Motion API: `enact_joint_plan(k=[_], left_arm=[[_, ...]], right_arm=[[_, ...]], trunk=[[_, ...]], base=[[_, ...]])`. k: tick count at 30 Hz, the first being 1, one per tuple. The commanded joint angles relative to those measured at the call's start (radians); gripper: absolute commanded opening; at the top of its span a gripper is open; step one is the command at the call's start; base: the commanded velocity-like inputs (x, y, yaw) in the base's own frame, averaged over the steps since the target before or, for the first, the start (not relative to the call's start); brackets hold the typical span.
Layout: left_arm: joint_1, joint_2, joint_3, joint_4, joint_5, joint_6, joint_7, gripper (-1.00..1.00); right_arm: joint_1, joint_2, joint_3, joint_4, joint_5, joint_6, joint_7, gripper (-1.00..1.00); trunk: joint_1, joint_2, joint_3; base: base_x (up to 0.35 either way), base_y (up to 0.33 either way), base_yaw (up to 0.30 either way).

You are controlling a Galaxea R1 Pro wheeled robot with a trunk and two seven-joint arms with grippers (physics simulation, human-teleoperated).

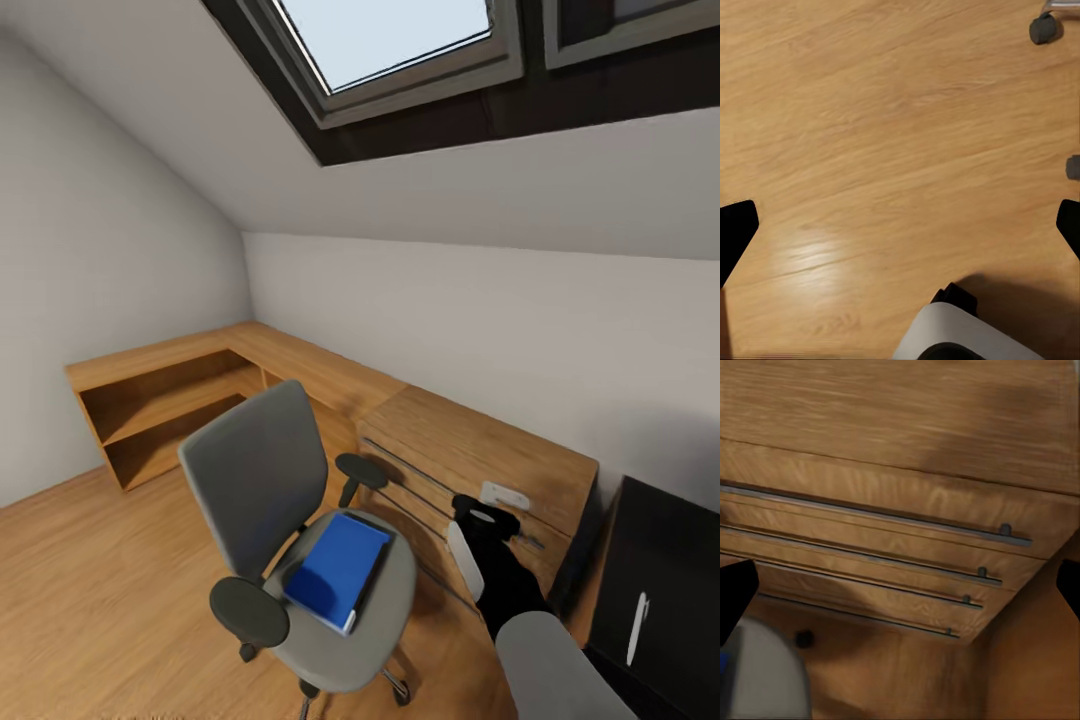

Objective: In the bedroom, organize the workspace by keeping the computer under the desk, ensuring the monitor is on the desk, placing the keyboard on the desk next to the monitor, placing the mouse on the desk next to the keyboard, moving the folder from the swivel chair onto the desk next to the mouse, stacking the notebook on top of the folder with the pen on top of the notebook, and positioning the swivel chair next to the desk.

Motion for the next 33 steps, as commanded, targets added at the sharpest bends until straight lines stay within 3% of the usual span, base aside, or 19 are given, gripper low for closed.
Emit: enact_joint_plan(k=[1, 33], left_arm=[[0.000, 0.000, -0.002, -0.001, 0.011, -0.004, 0.001, 1.00], [0.000, 0.000, -0.002, 0.000, 0.011, -0.004, 0.001, 1.00]], right_arm=[[0.000, 0.001, 0.002, -0.001, -0.005, 0.003, -0.004, 1.00], [0.000, 0.009, 0.018, 0.015, -0.007, 0.002, 0.004, 1.00]], trunk=[[0.000, -0.001, -0.002], [0.000, -0.001, -0.026]], base=[[0.000, 0.000, 0.268], [0.000, 0.000, 0.264]])
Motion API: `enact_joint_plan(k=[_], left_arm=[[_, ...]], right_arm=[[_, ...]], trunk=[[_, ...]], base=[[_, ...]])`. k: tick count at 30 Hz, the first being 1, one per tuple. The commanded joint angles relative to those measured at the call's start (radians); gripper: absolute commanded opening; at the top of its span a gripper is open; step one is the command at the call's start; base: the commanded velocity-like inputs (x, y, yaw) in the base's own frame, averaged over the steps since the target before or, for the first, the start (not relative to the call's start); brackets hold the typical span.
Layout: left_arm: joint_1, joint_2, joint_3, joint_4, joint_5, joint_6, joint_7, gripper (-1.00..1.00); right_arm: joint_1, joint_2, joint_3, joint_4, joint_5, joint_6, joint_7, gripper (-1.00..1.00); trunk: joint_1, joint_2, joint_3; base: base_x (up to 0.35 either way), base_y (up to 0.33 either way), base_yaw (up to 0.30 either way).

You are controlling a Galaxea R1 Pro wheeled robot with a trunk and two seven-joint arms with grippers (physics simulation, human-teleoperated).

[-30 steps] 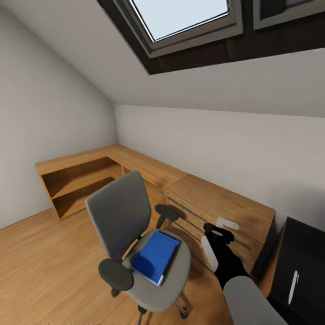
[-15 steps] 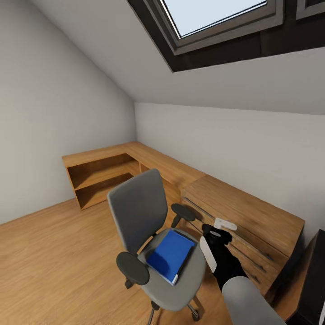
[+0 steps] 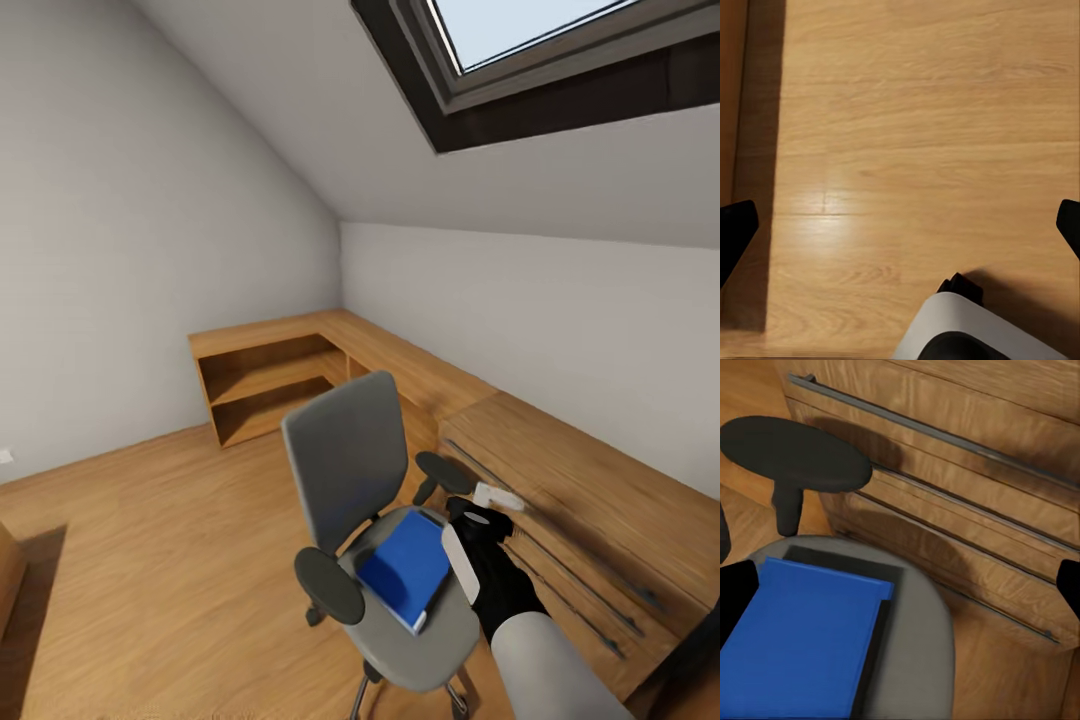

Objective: In the bedroom, organize the workspace by keeping the computer under the desk, ensuring the monitor is on the desk, placing the keyboard on the desk next to the monitor, placing the mouse on the desk next to the keyboard, moving the folder from the swivel chair onto the desk next to the mouse, stacking the notebook on top of the folder with the pen on top of the notebook, and positioning the swivel chair next to the desk.

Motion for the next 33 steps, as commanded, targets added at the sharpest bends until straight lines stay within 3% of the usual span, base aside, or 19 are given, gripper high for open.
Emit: enact_joint_plan(k=[1, 12, 16, 22, 26, 33], left_arm=[[0.000, 0.000, -0.002, -0.001, 0.011, -0.004, 0.001, 1.00], [0.000, 0.000, 0.002, -0.005, 0.015, -0.005, 0.011, 1.00], [0.000, -0.001, 0.003, -0.007, 0.016, -0.005, 0.012, 1.00], [0.000, 0.000, 0.003, -0.008, 0.018, -0.004, 0.007, 1.00], [0.000, -0.001, 0.003, -0.008, 0.017, -0.003, 0.005, 1.00], [0.000, -0.001, 0.002, -0.008, 0.017, -0.003, 0.005, 1.00]], right_arm=[[0.000, 0.001, 0.000, 0.004, -0.005, 0.004, -0.002, 1.00], [0.000, -0.001, 0.000, 0.023, -0.007, 0.003, 0.006, 1.00], [0.000, -0.006, -0.001, 0.025, -0.007, 0.003, 0.042, 1.00], [0.000, -0.008, -0.005, 0.024, -0.007, 0.003, 0.093, 1.00], [0.000, -0.009, -0.005, 0.025, -0.005, 0.003, 0.129, 1.00], [0.000, -0.029, -0.005, 0.037, -0.002, 0.003, 0.278, 1.00]], trunk=[[0.000, -0.001, -0.002], [0.000, -0.001, -0.011], [0.000, -0.001, -0.015], [0.023, -0.043, -0.036], [0.038, -0.071, -0.049], [0.065, -0.120, -0.071]], base=[[0.000, 0.000, 0.262], [0.000, 0.000, 0.257], [0.000, 0.000, 0.233], [0.000, 0.000, 0.084], [0.000, 0.000, 0.016], [0.000, 0.000, 0.004]])
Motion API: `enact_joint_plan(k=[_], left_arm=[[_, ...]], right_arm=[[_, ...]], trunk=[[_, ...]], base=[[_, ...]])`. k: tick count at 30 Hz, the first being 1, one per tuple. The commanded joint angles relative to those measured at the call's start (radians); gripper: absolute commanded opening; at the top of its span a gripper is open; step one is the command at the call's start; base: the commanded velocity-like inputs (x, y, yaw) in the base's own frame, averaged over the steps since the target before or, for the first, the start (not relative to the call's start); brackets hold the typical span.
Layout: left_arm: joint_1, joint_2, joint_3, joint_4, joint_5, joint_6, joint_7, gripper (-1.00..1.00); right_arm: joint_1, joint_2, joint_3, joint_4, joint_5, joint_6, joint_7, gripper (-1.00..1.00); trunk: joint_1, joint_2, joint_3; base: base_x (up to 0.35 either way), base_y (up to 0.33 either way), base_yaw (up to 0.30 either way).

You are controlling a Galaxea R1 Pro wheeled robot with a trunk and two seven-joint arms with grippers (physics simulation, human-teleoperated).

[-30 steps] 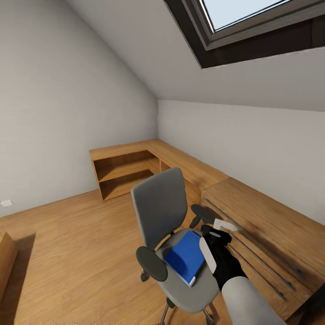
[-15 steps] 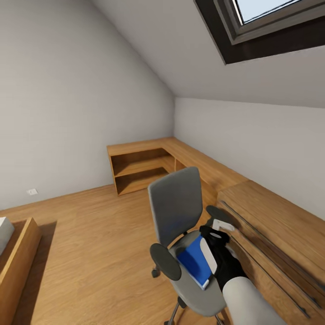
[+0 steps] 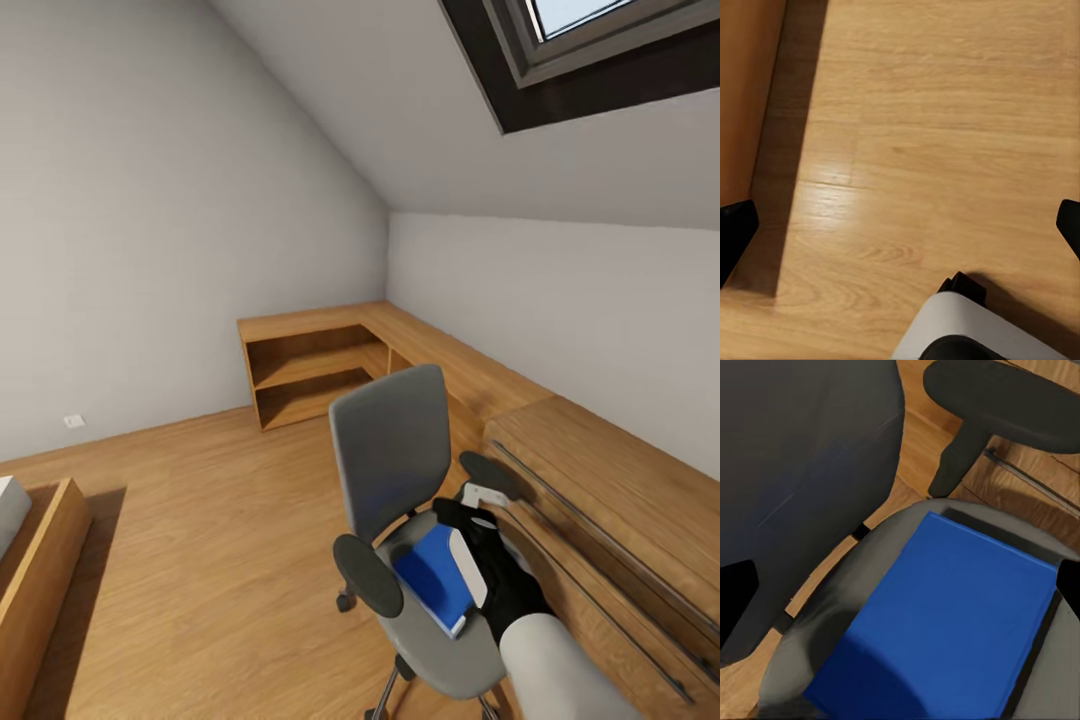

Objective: In the bedroom, organize the workspace by keeping the computer under the desk, ensuring the monitor is on the desk, placing the keyboard on the desk next to the monitor, placing the mouse on the desk next to the keyboard, moving the folder from the swivel chair onto the desk next to the mouse, stacking the notebook on top of the folder with the pen on top of the notebook, and positioning the swivel chair next to the desk.

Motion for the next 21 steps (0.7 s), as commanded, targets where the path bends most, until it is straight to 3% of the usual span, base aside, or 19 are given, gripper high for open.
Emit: enact_joint_plan(k=[1, 8, 16, 17, 18, 21], left_arm=[[0.000, 0.000, -0.002, -0.001, 0.010, -0.004, 0.001, 1.00], [0.000, 0.002, -0.003, -0.001, 0.009, -0.003, 0.000, 1.00], [0.000, 0.002, -0.003, -0.030, 0.010, 0.004, -0.003, 1.00], [0.000, 0.001, -0.001, -0.053, 0.010, 0.015, -0.003, 1.00], [0.000, 0.001, 0.002, -0.134, 0.012, 0.099, -0.003, 1.00], [0.000, 0.002, 0.003, -0.195, 0.012, 0.188, -0.003, 1.00]], right_arm=[[0.000, -0.009, 0.000, 0.007, -0.008, 0.003, 0.040, 1.00], [0.000, -0.017, 0.000, 0.013, -0.008, 0.003, 0.089, 1.00], [0.000, -0.018, 0.001, 0.013, -0.009, 0.003, 0.094, 1.00], [0.000, -0.018, 0.001, 0.012, -0.009, 0.003, 0.094, 1.00], [0.000, -0.018, 0.001, 0.012, -0.009, 0.003, 0.095, 1.00], [0.000, -0.018, 0.001, 0.012, -0.009, 0.003, 0.095, 1.00]], trunk=[[0.004, -0.008, -0.004], [0.031, -0.057, -0.026], [0.062, -0.113, -0.051], [0.065, -0.120, -0.054], [0.069, -0.127, -0.057], [0.081, -0.148, -0.067]], base=[[0.000, 0.000, 0.000], [0.000, 0.000, 0.000], [0.000, 0.000, 0.000], [0.000, 0.000, 0.000], [0.000, 0.000, 0.000], [0.000, 0.000, 0.000]])
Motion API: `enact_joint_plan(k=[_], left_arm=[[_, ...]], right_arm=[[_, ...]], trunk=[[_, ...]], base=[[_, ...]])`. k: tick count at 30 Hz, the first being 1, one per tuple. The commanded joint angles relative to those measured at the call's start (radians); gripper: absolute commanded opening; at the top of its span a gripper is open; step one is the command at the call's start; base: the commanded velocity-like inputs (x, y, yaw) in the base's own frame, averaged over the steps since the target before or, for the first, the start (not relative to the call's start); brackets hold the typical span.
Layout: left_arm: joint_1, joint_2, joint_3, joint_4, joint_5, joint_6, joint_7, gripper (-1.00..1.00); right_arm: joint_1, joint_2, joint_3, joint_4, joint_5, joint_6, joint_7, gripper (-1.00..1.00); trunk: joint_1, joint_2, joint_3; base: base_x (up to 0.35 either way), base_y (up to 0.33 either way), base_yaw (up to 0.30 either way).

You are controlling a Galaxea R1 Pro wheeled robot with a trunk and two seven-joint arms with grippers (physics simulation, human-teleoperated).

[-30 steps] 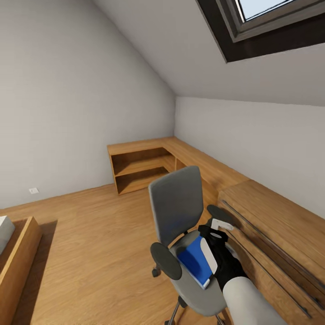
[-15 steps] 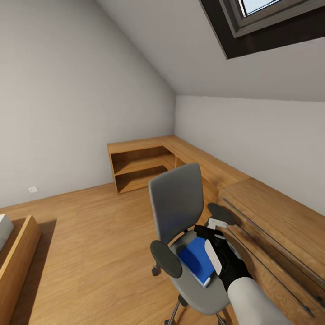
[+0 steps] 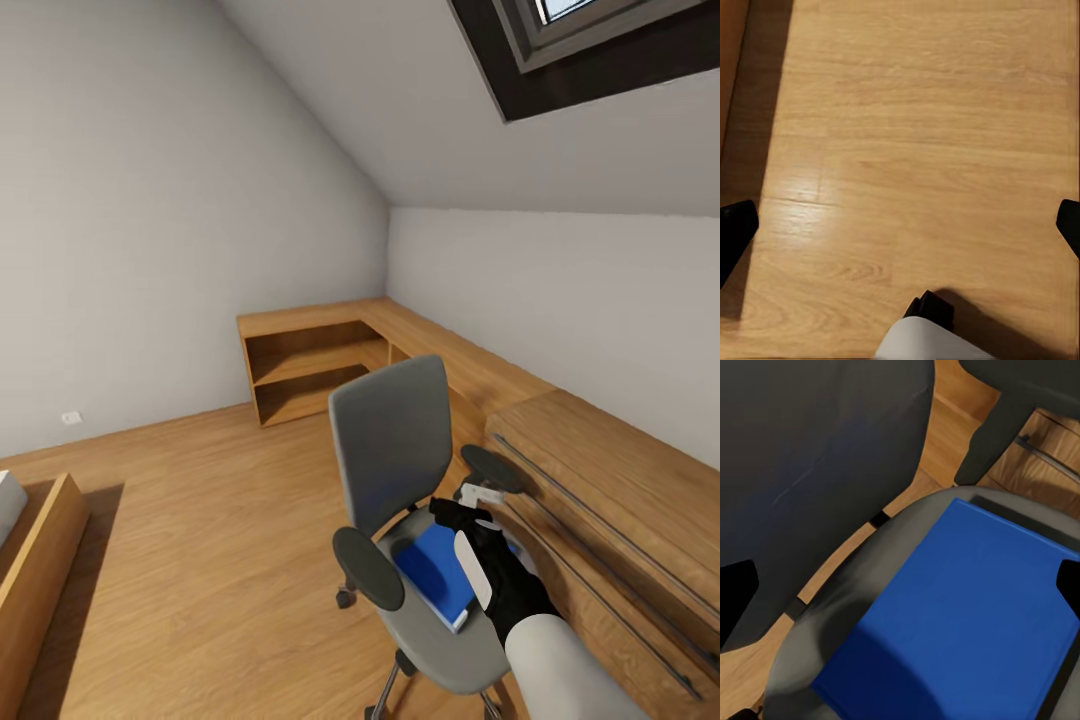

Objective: In the bedroom, organize the workspace by keeping the computer under the desk, ensuring the monitor is on the desk, placing the keyboard on the desk next to the monitor, placing the mouse on the desk next to the keyboard, moving the folder from the swivel chair onto the desk next to the mouse, stacking the notebook on top of the folder with the pen on top of the notebook, and positioning the swivel chair next to the desk.

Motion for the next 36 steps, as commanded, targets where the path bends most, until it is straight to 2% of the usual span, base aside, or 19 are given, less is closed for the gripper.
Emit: enact_joint_plan(k=[1, 2, 3, 5, 6, 11, 13, 18, 22, 24, 30, 36], left_arm=[[0.000, 0.000, -0.001, -0.020, 0.009, 0.027, 0.004, 1.00], [0.000, 0.001, -0.001, -0.038, 0.009, 0.051, 0.004, 1.00], [0.000, 0.000, -0.001, -0.101, 0.010, 0.128, 0.004, 1.00], [0.000, 0.000, -0.001, -0.145, 0.010, 0.179, 0.004, 1.00], [0.000, 0.000, -0.001, -0.189, 0.010, 0.226, 0.004, 1.00], [0.000, 0.000, -0.002, -0.314, 0.011, 0.347, 0.004, 1.00], [0.000, -0.001, -0.002, -0.392, 0.015, 0.431, 0.004, 1.00], [0.000, -0.002, -0.006, -0.505, 0.056, 0.572, 0.005, 1.00], [0.000, -0.013, -0.009, -0.572, 0.113, 0.635, 0.010, 1.00], [-0.010, -0.026, -0.010, -0.608, 0.146, 0.658, 0.013, 1.00], [-0.071, -0.052, -0.012, -0.643, 0.175, 0.704, 0.016, 1.00], [-0.164, -0.062, -0.011, -0.651, 0.185, 0.809, 0.018, 1.00]], right_arm=[[0.000, 0.001, -0.001, -0.002, -0.010, 0.003, -0.004, 1.00], [0.000, 0.000, -0.001, -0.002, -0.010, 0.003, -0.004, 1.00], [0.000, 0.000, -0.002, -0.002, -0.009, 0.003, -0.004, 1.00], [0.000, -0.001, -0.002, -0.002, -0.009, 0.003, -0.004, 1.00], [0.000, -0.001, -0.002, -0.002, -0.009, 0.003, -0.004, 1.00], [0.000, -0.001, -0.002, -0.003, -0.008, 0.003, -0.005, 1.00], [0.000, -0.001, -0.002, -0.004, -0.007, 0.002, -0.008, 1.00], [0.000, -0.002, -0.004, -0.008, -0.007, 0.001, -0.012, 1.00], [-0.001, -0.001, -0.003, -0.009, -0.008, 0.004, -0.015, 1.00], [-0.002, 0.000, -0.002, -0.009, -0.007, 0.006, -0.017, 1.00], [-0.025, -0.003, -0.003, 0.032, -0.007, 0.010, -0.032, 1.00], [-0.141, -0.027, -0.005, 0.186, -0.010, 0.005, -0.046, 1.00]], trunk=[[0.004, -0.008, -0.004], [0.008, -0.015, -0.007], [0.012, -0.022, -0.010], [0.019, -0.036, -0.017], [0.023, -0.043, -0.020], [0.042, -0.078, -0.035], [0.050, -0.092, -0.042], [0.069, -0.127, -0.057], [0.085, -0.155, -0.070], [0.092, -0.169, -0.076], [0.115, -0.211, -0.095], [0.138, -0.253, -0.114]], base=[[0.000, 0.000, 0.000], [0.000, 0.000, 0.000], [0.000, 0.000, 0.000], [0.000, 0.000, 0.000], [0.000, 0.000, 0.000], [0.000, 0.000, 0.000], [0.000, 0.000, 0.000], [0.000, 0.000, 0.000], [0.000, 0.000, 0.000], [0.000, 0.000, 0.000], [0.000, 0.000, 0.000], [0.000, 0.000, 0.000]])
